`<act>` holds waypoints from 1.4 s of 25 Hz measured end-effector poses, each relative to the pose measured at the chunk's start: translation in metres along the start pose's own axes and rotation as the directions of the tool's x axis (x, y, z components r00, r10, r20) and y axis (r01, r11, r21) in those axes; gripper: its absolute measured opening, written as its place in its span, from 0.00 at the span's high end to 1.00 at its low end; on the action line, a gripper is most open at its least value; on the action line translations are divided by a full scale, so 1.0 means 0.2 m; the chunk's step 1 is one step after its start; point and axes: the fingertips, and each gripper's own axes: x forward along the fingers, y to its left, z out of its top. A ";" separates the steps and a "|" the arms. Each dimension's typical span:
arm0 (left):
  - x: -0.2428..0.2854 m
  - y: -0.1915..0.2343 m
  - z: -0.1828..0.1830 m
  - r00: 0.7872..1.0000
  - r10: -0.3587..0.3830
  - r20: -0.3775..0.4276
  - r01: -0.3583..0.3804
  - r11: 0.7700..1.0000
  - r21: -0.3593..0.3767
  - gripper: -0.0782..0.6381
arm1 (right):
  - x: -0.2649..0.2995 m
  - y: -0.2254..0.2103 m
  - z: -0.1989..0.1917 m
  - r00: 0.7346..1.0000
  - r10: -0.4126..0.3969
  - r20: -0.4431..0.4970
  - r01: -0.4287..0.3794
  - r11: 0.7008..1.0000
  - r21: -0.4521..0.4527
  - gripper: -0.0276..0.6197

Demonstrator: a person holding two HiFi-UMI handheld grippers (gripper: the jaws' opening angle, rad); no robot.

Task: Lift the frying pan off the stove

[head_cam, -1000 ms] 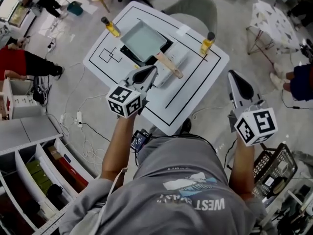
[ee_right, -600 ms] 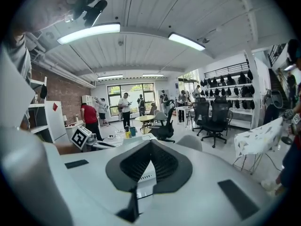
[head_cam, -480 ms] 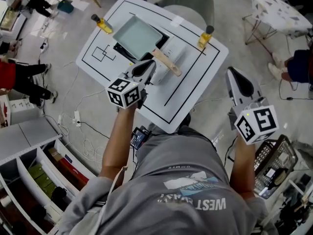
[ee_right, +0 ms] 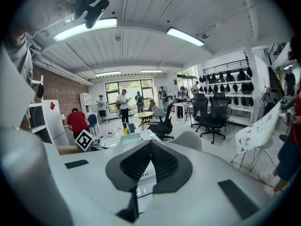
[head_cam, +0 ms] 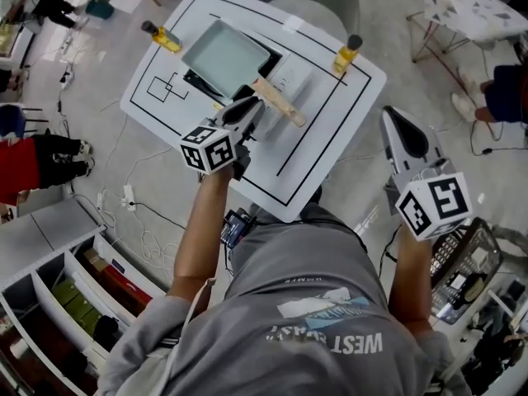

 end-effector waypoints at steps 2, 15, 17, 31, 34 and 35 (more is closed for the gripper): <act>0.01 0.02 -0.02 1.000 -0.007 -0.002 0.007 0.999 -0.033 0.79 | 0.02 0.00 -0.01 1.000 -0.003 -0.004 0.003 1.000 0.002 0.94; 0.13 0.04 -0.10 0.997 -0.074 -0.019 0.069 0.977 -0.201 0.47 | 0.09 -0.01 -0.06 0.999 -0.009 -0.032 0.010 1.000 0.016 0.94; 0.14 0.04 -0.09 0.996 -0.084 0.002 0.082 0.968 -0.235 0.46 | 0.09 -0.01 -0.07 0.999 -0.011 -0.037 0.011 1.000 0.017 0.94; 0.27 0.09 -0.12 0.993 -0.109 0.050 0.120 0.913 -0.390 0.43 | 0.13 -0.03 -0.13 0.997 -0.024 -0.073 0.026 0.999 0.024 0.94; 0.30 0.11 -0.11 0.990 -0.115 0.076 0.137 0.888 -0.439 0.43 | 0.14 -0.04 -0.14 0.996 -0.027 -0.082 0.029 0.999 0.025 0.94; 0.31 0.11 -0.10 0.989 -0.119 0.085 0.145 0.881 -0.451 0.43 | 0.14 -0.04 -0.14 0.996 -0.029 -0.084 0.031 0.999 0.026 0.94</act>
